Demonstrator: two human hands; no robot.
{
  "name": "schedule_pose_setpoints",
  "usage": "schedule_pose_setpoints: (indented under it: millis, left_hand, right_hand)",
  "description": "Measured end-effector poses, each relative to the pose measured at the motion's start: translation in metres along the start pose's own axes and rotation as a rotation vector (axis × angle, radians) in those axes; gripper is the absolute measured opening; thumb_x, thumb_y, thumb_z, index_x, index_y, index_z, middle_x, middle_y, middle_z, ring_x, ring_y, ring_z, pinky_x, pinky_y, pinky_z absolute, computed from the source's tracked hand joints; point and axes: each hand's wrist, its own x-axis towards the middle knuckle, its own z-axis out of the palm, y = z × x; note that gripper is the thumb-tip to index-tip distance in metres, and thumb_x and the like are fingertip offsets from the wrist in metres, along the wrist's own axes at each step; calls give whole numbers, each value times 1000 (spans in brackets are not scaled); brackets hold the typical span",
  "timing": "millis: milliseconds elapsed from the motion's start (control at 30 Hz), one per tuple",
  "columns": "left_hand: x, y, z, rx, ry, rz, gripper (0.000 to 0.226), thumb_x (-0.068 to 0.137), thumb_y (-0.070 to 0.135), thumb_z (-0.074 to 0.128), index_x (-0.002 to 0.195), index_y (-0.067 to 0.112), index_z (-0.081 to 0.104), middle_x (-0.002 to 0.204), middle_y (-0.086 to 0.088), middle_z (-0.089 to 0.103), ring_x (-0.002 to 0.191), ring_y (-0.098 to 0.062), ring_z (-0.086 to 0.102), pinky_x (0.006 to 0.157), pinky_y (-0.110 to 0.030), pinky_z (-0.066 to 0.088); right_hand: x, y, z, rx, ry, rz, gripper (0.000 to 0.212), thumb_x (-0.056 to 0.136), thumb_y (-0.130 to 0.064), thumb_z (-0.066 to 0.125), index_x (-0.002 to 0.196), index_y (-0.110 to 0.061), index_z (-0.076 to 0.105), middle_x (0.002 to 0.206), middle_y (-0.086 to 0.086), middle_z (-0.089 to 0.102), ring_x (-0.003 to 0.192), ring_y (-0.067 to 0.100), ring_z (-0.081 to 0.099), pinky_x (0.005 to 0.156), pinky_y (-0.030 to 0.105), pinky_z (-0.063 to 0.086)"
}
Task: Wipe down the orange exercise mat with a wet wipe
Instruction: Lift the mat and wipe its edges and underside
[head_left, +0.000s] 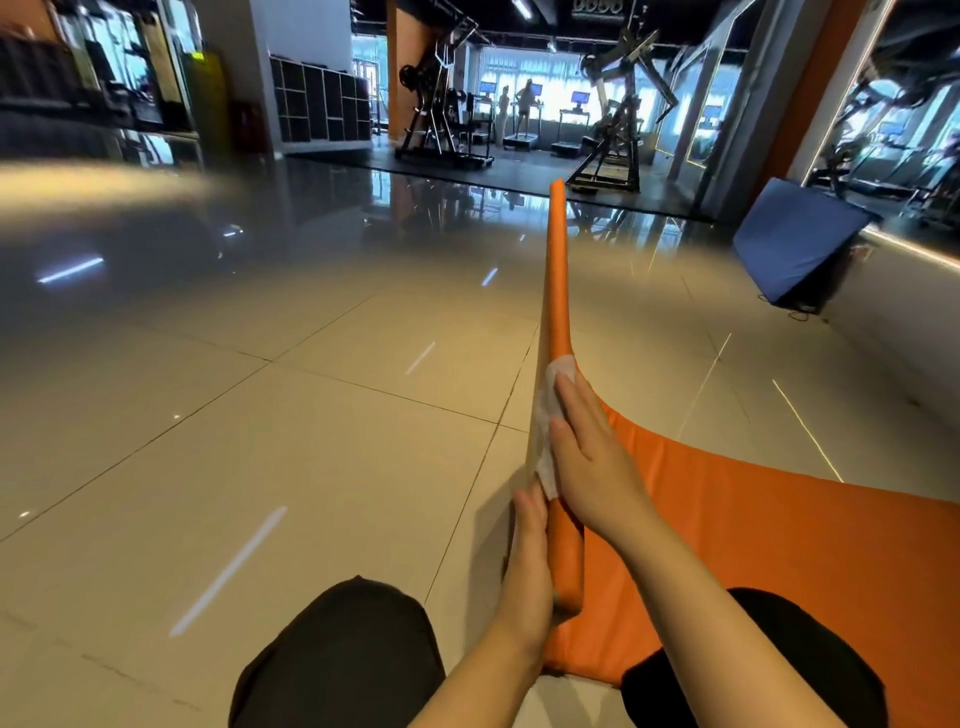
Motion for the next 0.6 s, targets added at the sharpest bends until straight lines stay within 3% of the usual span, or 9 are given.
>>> schedule_pose_setpoints:
  millis: [33, 67, 167, 233, 333, 400, 467, 533, 600]
  left_hand:
    - [1, -4, -2, 63, -3, 43, 83, 73, 91, 38, 144, 47, 38, 147, 9, 49, 136, -11, 46, 115, -42, 37]
    - [1, -9, -4, 120, -36, 80, 92, 68, 92, 47, 148, 48, 30, 152, 10, 43, 140, -12, 40, 116, -45, 34]
    - [4, -14, -10, 357, -125, 70, 123, 57, 74, 79, 153, 48, 6, 159, 18, 20, 146, -5, 26, 118, -43, 31]
    - [5, -22, -15, 537, -243, 104, 136, 57, 55, 88, 151, 51, -10, 158, 31, 2, 148, 1, 11, 121, -40, 26]
    - [5, -30, -16, 693, -250, 160, 126, 64, 43, 83, 150, 51, -8, 156, 32, 3, 147, 2, 11, 120, -37, 28]
    - [8, -35, -13, 705, -119, 197, 110, 70, 33, 73, 153, 46, 2, 157, 18, 19, 144, -11, 29, 114, -40, 37]
    - [8, -39, -13, 688, -33, 206, 103, 71, 20, 64, 151, 50, 7, 150, 5, 34, 129, -26, 49, 100, -45, 50]
    - [9, -42, -19, 675, -4, 191, 107, 70, 16, 60, 150, 55, 2, 152, 5, 30, 128, -25, 49, 93, -49, 53]
    - [9, -44, -22, 690, 12, 172, 109, 70, 18, 59, 149, 58, -6, 157, 13, 18, 138, -26, 39, 100, -55, 48]
  right_hand:
    - [-24, 26, -17, 55, -11, 210, 50, 107, -32, 26, 156, -30, 12, 163, -14, 1, 140, -9, 0, 96, -8, -3]
    - [-23, 26, -19, 23, -112, 269, 51, 107, -34, 26, 156, -30, 11, 163, -13, 1, 140, -9, 0, 96, -8, -3]
    - [-27, 41, -19, 46, -182, 303, 55, 106, -39, 26, 156, -29, 7, 163, -14, 1, 141, -10, 1, 101, -4, 0]
    - [-46, 45, -25, 77, -243, 288, 58, 105, -42, 28, 156, -32, 2, 162, -18, -4, 143, -10, -3, 112, 7, 1]
    - [-76, 56, -41, 67, -347, 255, 61, 102, -45, 33, 154, -39, 1, 159, -24, -12, 141, -17, -9, 111, 6, 0]
    - [-79, 52, -46, 57, -402, 261, 61, 100, -49, 34, 151, -44, 0, 159, -27, -11, 139, -19, -9, 108, 3, 0]
    - [-75, 52, -44, -36, -405, 238, 60, 100, -50, 30, 151, -43, -1, 159, -24, -12, 140, -17, -10, 106, 2, -2]
    - [-56, 59, -39, -173, -346, 203, 58, 104, -43, 26, 155, -31, 2, 161, -14, -10, 144, -6, -8, 109, 7, -2]
    - [-27, 62, -33, -245, -258, 169, 54, 107, -35, 27, 157, -22, 14, 165, -2, 5, 149, 7, 3, 116, 19, 5]
